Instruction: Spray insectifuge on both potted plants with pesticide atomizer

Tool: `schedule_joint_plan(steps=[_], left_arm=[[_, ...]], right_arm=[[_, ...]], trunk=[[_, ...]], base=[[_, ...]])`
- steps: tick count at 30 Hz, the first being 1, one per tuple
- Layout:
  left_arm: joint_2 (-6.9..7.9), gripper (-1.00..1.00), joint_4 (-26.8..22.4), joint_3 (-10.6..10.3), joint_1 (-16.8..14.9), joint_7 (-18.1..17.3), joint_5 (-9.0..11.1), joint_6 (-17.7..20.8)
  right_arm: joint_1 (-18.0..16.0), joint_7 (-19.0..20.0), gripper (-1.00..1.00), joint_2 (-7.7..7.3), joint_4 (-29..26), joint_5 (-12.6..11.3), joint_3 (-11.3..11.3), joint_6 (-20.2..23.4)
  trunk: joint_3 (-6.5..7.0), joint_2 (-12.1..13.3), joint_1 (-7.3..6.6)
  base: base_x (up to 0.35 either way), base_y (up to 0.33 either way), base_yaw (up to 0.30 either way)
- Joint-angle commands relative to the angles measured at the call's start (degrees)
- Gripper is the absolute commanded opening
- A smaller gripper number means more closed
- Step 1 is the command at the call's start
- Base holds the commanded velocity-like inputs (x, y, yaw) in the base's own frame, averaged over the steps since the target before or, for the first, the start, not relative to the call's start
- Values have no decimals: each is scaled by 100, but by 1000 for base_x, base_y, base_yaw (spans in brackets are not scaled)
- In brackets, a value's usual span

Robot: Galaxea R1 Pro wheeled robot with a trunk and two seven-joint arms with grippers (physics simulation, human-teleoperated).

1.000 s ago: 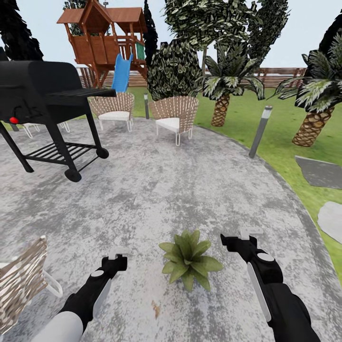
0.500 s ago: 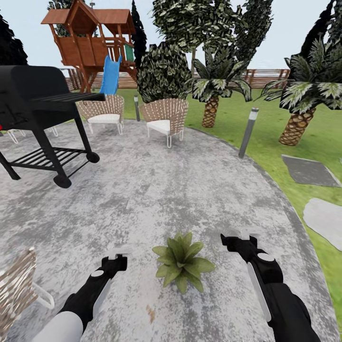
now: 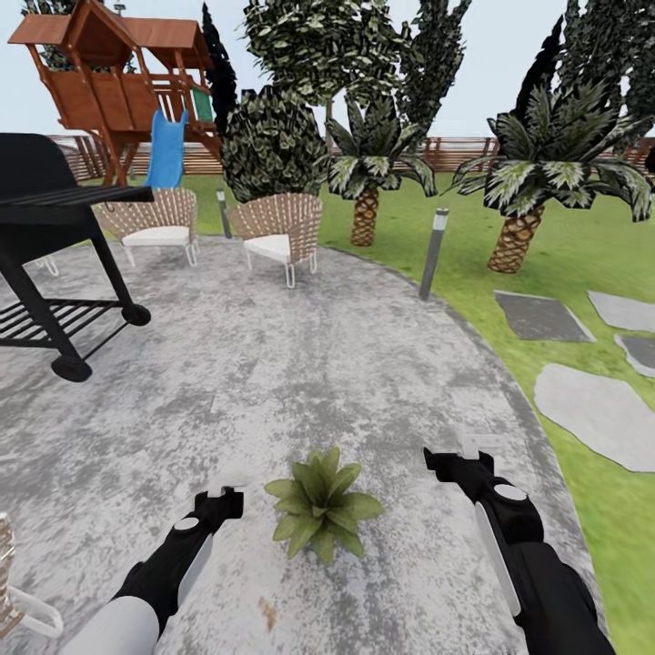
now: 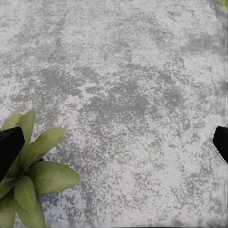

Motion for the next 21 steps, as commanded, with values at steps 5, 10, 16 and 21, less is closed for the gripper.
schedule_joint_plan(steps=[5,10,16,21], left_arm=[[0,-100,-12,-7,0,-6,1,35],[0,-100,-17,-8,0,-6,4,35],[10,-100,-903,18,19,-16,10,56],[18,-100,-2439,-10,68,-15,10,740]], right_arm=[[-3,-4,100,-4,-8,19,2,31],[-3,-6,100,8,-3,19,10,31],[-3,-21,100,14,0,56,23,31],[-3,-33,100,23,9,64,33,28]], trunk=[[92,200,-111],[164,360,-199],[164,360,-199],[164,360,-199]], base=[[0,0,-82],[0,0,-6],[0,0,0],[0,0,0]])
